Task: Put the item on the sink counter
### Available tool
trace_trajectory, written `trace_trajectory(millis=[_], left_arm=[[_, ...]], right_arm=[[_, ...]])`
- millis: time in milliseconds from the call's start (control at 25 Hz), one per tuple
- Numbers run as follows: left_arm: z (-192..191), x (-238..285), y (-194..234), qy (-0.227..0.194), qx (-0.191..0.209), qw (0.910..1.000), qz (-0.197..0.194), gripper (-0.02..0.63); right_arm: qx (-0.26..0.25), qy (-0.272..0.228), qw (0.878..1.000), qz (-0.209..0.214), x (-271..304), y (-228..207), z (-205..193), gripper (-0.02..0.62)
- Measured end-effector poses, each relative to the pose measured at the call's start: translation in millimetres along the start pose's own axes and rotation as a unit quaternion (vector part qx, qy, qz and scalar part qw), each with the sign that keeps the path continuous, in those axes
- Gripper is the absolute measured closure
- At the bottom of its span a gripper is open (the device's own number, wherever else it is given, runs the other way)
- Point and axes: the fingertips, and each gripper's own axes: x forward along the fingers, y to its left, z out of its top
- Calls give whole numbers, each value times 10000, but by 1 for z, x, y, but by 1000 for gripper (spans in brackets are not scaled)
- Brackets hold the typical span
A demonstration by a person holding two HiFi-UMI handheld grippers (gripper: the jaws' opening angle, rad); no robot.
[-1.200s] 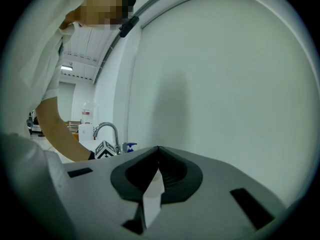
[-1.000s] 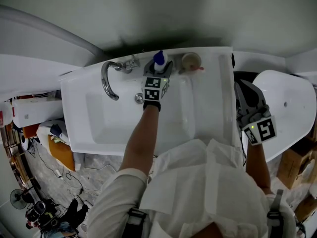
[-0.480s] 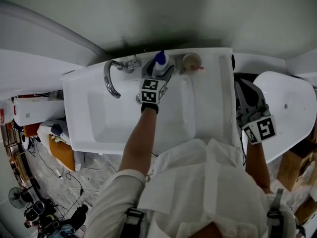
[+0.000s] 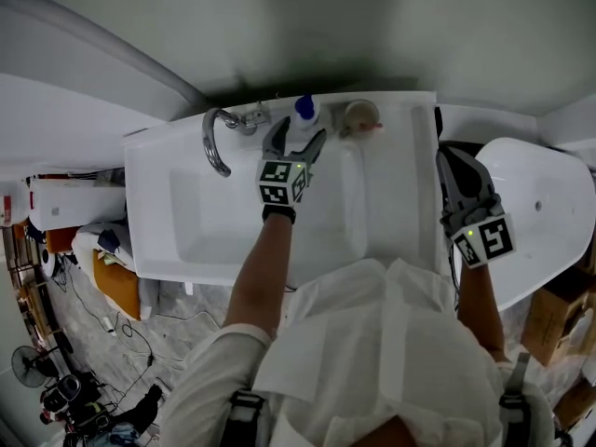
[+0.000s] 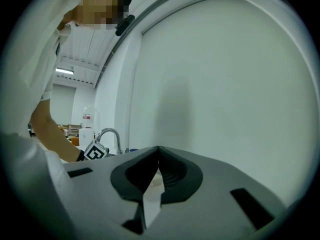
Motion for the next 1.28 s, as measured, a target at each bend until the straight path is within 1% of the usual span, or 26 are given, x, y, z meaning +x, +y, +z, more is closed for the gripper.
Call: trace_trajectory(millis=[120,280,440,480,560,680,800,1000,1200,1280], left_arm=[[5,-15,-2,-142,-82,9998,103,246],[11,-37,-7,-302,-76,9992,239,252],[12,-57,-5,-399,-118,9983,399,284],[13,-63,-4,-411,-120,9980,470,295],[16,-75,-3,-466,-164,9969,614,338],[22,-91,-3,-581,-222,9953,746,368],[32,-105,-4,-706,-160,9938,841,384],[55,-130,-13,-1030,-125,9907,881,428],[74,-154,-23,-1310,-114,9876,863,502],[79,-162,-27,-1370,-50,9869,854,530]], right_arm=[[11,-51,10000,-9,-2,2,3,586],[10,-84,10000,-22,-8,4,4,584],[-43,-92,9999,0,-8,8,3,586],[-72,-92,9999,3,-10,8,3,586],[-106,-94,9999,-29,-14,7,4,586],[-44,-167,9998,-119,-19,6,7,586],[1,-221,9996,-169,-24,6,8,586],[26,-279,9993,-234,-36,7,14,586],[24,-340,9990,-300,-45,3,18,586],[27,-363,9987,-343,-48,1,19,586]])
